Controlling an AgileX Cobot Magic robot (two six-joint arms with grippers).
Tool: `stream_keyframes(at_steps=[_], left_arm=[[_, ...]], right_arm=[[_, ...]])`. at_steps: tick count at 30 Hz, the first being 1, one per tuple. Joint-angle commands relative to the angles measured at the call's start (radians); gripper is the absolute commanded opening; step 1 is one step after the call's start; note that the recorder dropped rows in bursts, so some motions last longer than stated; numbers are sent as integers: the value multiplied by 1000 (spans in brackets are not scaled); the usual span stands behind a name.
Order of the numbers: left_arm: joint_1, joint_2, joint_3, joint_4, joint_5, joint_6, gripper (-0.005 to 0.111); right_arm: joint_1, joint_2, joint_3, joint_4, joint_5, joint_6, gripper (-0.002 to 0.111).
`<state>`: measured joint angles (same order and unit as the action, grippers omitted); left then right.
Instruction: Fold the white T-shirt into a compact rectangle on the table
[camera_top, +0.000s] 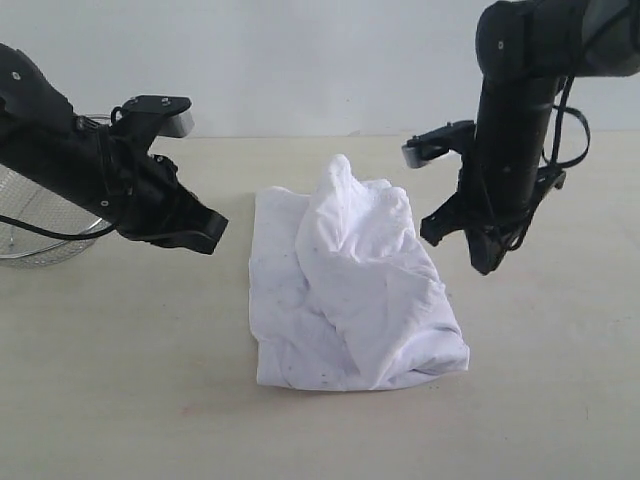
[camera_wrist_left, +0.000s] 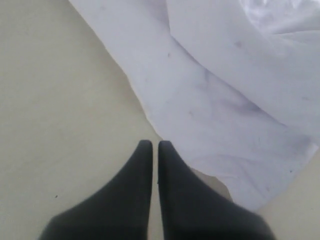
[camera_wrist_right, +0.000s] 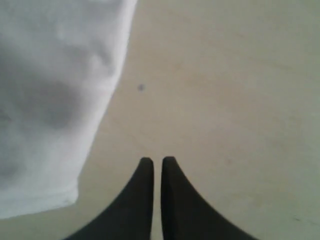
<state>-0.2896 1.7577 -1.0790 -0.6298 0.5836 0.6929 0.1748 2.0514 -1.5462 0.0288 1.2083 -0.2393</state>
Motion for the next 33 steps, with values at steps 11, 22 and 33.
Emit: stream_keyframes(at_steps=[11,22,33], left_arm=[[1,-7,3,-9,-11,3,4],[1,-7,9,-9,-5,3,4],[-1,-7,9,-106,16,76,4]], right_arm=[[243,-16,68,266,-134,-117,0],[355,-16,61,305,-205,-164,0],[208,-97,-20,-180,-248,109,0]])
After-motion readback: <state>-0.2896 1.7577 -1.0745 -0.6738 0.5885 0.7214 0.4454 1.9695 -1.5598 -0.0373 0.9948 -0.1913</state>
